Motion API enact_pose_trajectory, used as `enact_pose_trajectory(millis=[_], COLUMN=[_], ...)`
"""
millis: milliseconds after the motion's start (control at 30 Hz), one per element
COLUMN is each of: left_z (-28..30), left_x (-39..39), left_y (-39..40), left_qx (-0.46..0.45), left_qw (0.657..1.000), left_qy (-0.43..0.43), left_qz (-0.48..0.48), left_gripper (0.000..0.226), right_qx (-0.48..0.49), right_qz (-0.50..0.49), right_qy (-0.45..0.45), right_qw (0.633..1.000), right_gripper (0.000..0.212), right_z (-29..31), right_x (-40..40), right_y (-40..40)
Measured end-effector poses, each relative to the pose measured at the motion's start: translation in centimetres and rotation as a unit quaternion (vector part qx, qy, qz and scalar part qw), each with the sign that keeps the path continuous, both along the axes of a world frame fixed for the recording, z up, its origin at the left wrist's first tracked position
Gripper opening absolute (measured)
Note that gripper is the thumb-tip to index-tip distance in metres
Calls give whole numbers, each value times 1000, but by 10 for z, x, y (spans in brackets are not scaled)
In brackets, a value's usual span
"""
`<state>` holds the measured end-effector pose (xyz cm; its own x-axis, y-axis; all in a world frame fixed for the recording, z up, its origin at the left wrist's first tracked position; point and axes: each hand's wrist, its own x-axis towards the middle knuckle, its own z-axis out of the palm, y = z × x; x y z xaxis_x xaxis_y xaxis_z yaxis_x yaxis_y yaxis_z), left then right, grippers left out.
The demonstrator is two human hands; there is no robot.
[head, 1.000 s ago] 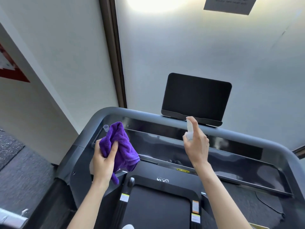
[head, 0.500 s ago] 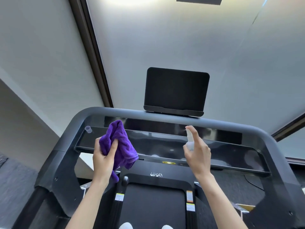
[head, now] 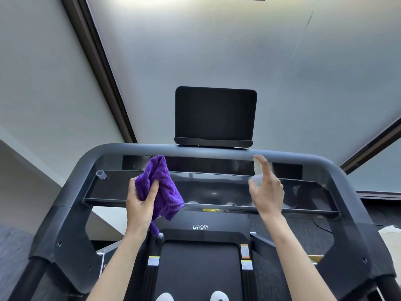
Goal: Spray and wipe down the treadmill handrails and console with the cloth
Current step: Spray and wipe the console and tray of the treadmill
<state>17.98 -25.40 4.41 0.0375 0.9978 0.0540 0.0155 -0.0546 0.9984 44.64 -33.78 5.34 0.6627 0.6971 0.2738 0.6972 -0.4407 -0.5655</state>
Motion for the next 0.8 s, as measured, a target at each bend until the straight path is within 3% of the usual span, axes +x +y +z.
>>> enact_pose_trajectory(millis=[267, 433, 600, 700, 800], left_z=[1, 21, 9, -28, -61], left_x=[3, -27, -42, -25, -6], left_y=[4, 25, 64, 76, 73], left_qx=[5, 71, 159, 105, 52], left_qw=[1000, 995, 962, 934, 873], left_qy=[0, 47, 211, 340, 479], left_qz=[-4, 52, 71, -5, -74], left_gripper=[11, 13, 19, 32, 54], right_qx=[-31, -6, 3, 5, -5], right_qz=[21, 52, 85, 100, 110], right_qy=[4, 28, 44, 48, 45], right_qw=[999, 998, 995, 994, 993], right_gripper=[67, 71, 73, 73, 74], right_z=[-6, -9, -8, -11, -15], right_x=[13, -2, -20, -32, -39], right_y=[-5, 3, 20, 26, 27])
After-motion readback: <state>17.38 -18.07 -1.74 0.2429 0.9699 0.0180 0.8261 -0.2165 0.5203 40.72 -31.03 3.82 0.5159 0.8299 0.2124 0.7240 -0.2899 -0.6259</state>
